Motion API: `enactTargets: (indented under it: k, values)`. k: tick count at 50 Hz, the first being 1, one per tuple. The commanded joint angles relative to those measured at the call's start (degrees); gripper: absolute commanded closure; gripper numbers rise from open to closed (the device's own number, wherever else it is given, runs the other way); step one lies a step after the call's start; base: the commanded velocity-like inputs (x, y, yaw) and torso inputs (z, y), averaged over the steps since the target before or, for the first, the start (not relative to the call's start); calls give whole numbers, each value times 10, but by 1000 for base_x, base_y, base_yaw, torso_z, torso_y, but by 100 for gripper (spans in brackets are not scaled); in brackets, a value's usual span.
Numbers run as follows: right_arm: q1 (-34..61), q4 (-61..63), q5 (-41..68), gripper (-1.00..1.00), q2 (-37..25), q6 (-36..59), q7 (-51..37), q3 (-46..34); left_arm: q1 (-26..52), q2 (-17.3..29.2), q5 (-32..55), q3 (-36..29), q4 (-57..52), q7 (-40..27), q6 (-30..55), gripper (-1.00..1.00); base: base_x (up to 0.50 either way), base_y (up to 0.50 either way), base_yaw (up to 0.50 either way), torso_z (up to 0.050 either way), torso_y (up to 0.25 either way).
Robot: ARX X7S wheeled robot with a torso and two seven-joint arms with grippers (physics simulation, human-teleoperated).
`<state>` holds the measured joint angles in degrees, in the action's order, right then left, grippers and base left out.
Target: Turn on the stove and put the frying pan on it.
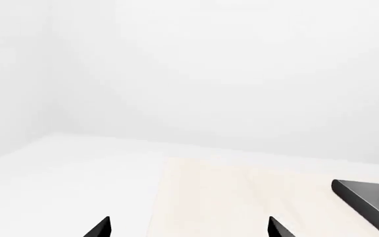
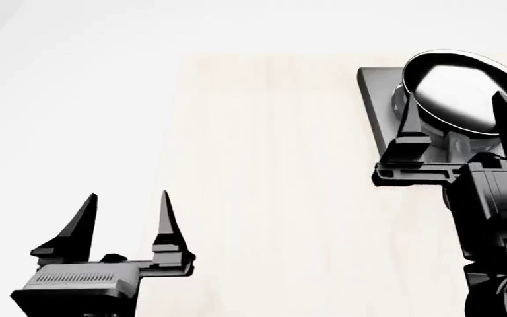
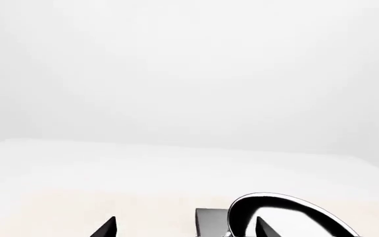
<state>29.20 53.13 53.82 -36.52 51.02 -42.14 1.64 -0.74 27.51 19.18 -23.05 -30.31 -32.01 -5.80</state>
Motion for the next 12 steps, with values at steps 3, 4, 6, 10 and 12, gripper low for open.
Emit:
enactTargets:
  k: [3, 4, 6, 10, 12]
  values:
    - [5, 60, -23, -100, 1, -24, -4, -29, 0, 14, 8, 9, -61, -16, 20, -100, 0, 0, 0, 0, 0]
    - [5, 63, -29, -100, 0, -30, -4, -35, -1, 14, 9, 10, -62, -17, 19, -100, 0, 0, 0, 0, 0]
    - [6, 64, -34, -100, 1, -41, -3, -45, -2, 16, 9, 11, -68, -19, 20, -100, 0, 0, 0, 0, 0]
    - [6, 65, -51, -100, -5, -65, -6, -73, -1, 18, 12, 13, -79, -22, 24, -100, 0, 0, 0, 0, 0]
    - [8, 67, -64, -100, -11, -80, -9, -98, -1, 20, 12, 14, -86, -24, 26, -100, 0, 0, 0, 0, 0]
